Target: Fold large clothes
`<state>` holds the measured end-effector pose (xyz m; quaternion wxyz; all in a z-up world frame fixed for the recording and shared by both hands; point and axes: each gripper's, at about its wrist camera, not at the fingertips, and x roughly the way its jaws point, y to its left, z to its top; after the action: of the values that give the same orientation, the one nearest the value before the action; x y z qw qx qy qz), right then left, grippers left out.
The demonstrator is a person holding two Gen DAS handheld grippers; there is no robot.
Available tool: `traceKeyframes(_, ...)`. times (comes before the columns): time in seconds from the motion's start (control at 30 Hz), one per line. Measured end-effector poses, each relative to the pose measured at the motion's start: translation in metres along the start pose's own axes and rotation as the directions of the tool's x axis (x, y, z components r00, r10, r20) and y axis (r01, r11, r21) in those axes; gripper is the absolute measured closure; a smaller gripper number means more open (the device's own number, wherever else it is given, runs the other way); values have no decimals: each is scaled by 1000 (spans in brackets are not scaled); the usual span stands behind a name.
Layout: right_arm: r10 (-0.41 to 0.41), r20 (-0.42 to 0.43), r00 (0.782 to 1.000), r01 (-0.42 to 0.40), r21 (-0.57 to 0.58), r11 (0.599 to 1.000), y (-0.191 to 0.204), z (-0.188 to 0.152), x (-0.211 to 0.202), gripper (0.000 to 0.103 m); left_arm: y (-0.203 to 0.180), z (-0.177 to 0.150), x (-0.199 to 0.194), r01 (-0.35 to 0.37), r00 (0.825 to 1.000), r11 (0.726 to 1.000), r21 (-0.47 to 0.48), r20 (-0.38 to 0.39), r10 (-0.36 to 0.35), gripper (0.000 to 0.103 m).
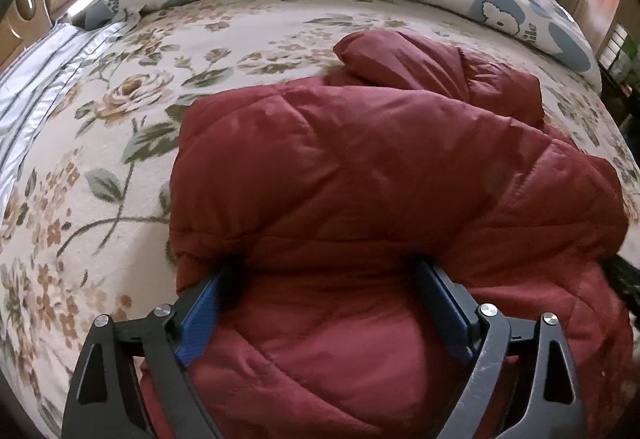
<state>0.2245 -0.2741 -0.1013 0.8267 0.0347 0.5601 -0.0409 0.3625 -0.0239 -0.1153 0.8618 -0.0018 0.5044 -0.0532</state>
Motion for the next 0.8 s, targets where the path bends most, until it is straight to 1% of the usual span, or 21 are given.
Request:
traceKeyframes(0.07, 5, -7, 1000, -5, 4, 1000, -4, -2, 6, 55, 1, -2, -10, 3, 1000, 1000, 0, 8, -3, 12)
traceKeyframes(0.1, 4, -7, 1000, -4, 5, 1000, -6, -2, 7, 56, 2, -4, -16, 8, 1000, 1000, -1, 15, -8, 14)
traceKeyframes(0.23, 4, -9, 1000, -4, 7, 1000, -9, -3, 8, 55, 10, -15, -34, 27, 999, 1000, -12, 36, -27, 14)
traceKeyframes(0.33, 6, -8, 1000, -6, 8, 1000, -8, -5, 11, 55, 20, -22, -21, -11, 1000, 999, -30, -12, 11, 12)
traceKeyframes(0.37, 5, -9, 1000, -5, 6, 1000, -8, -5, 11, 55, 22, -22, -18, -9, 1000, 999, -43, -20, 8, 11)
traceKeyframes(0.43, 5, -10, 1000, -5, 6, 1000, -7, -5, 12, 55, 31, -23, -9, -5, 1000, 997, -82, -29, 3, 4)
traceKeyframes(0.5, 9, -10, 1000, -9, 10, 1000, -7, -5, 12, 55, 38, -23, -1, 5, 999, 994, -113, -38, -9, 0)
traceKeyframes(0.57, 12, -8, 1000, -12, 11, 1000, -6, -5, 13, 55, 41, -23, 2, 11, 999, 992, -127, -44, -17, 0)
traceKeyframes(0.8, 18, -7, 1000, -17, 23, 1000, -7, -5, 12, 55, 37, -22, 4, -7, 999, 993, -117, -46, 2, 0)
